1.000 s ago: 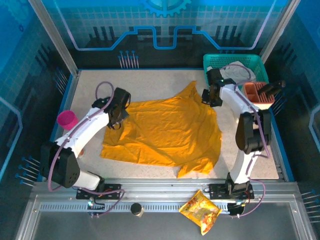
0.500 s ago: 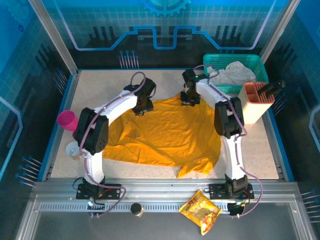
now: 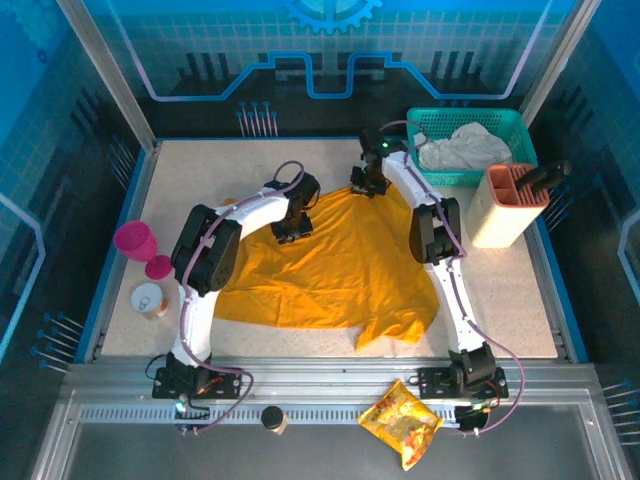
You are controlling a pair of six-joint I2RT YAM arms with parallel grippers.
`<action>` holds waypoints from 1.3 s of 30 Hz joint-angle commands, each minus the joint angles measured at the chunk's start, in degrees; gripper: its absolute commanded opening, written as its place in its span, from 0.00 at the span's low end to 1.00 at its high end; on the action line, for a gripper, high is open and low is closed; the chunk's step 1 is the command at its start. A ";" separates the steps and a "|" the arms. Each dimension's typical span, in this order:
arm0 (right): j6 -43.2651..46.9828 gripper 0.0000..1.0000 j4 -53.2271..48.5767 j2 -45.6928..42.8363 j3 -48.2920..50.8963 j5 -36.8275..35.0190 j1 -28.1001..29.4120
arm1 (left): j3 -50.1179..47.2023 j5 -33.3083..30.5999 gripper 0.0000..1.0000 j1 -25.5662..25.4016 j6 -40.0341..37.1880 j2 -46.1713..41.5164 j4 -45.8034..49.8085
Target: Fold and stack the t-shirts
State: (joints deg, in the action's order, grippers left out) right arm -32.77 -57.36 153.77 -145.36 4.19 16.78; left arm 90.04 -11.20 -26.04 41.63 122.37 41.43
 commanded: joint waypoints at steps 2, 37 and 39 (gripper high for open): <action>-6.61 0.18 2.73 3.04 -3.00 1.87 -4.72 | 3.63 -1.46 0.39 0.28 -2.42 5.62 0.99; 2.45 0.27 6.42 -3.40 4.67 4.62 -3.66 | 42.25 -4.87 0.33 19.27 -18.02 20.66 -1.26; 4.48 0.29 7.59 -5.27 6.12 3.76 -2.96 | 32.76 -4.88 0.34 19.27 -18.11 12.02 -8.14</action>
State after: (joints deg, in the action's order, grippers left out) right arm -32.45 -49.19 152.33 -141.12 8.14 11.44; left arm 129.75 -17.98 -6.37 25.02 146.04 42.61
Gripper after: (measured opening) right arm 0.281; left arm 0.334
